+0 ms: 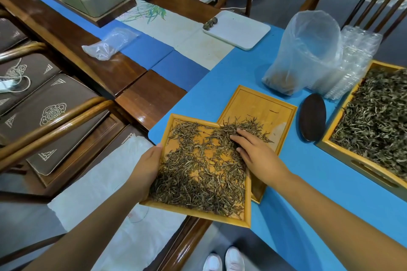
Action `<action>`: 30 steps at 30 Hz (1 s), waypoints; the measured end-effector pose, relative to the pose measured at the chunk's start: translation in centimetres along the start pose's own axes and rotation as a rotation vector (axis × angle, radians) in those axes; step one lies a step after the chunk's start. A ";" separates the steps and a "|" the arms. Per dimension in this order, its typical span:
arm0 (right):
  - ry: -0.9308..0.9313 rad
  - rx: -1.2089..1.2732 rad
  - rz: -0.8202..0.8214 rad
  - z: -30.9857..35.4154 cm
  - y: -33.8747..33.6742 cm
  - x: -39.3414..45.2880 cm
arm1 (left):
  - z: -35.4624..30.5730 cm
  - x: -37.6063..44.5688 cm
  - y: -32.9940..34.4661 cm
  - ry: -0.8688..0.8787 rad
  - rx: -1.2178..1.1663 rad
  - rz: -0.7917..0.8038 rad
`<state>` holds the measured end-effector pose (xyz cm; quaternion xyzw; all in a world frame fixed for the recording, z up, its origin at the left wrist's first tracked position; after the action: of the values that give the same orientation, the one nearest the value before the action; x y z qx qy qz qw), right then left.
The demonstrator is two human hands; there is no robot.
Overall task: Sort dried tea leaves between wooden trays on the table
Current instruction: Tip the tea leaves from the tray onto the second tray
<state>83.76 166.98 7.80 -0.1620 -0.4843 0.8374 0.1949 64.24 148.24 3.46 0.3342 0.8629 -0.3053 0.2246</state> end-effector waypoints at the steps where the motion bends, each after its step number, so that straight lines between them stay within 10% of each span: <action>1: 0.012 0.007 0.001 -0.4 -0.1 0.0 | 0.0 0.0 0.0 0.000 0.004 -0.004; 30: -0.224 0.009 0.135 4.6 1.9 -5.3 | 0.1 0.7 0.1 -0.032 -0.067 0.033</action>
<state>85.96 160.10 8.73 -0.0987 -0.4872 0.8637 0.0834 63.84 148.56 2.98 0.3359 0.8632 -0.2780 0.2545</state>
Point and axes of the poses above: each hand's wrist, its own x-axis towards the middle knuckle, its own y-axis out of the palm, z = x × y, the point moved 9 cm from there along x, towards the middle knuckle, and after that the axes turned 2 degrees about -y, right-handed, at the moved point
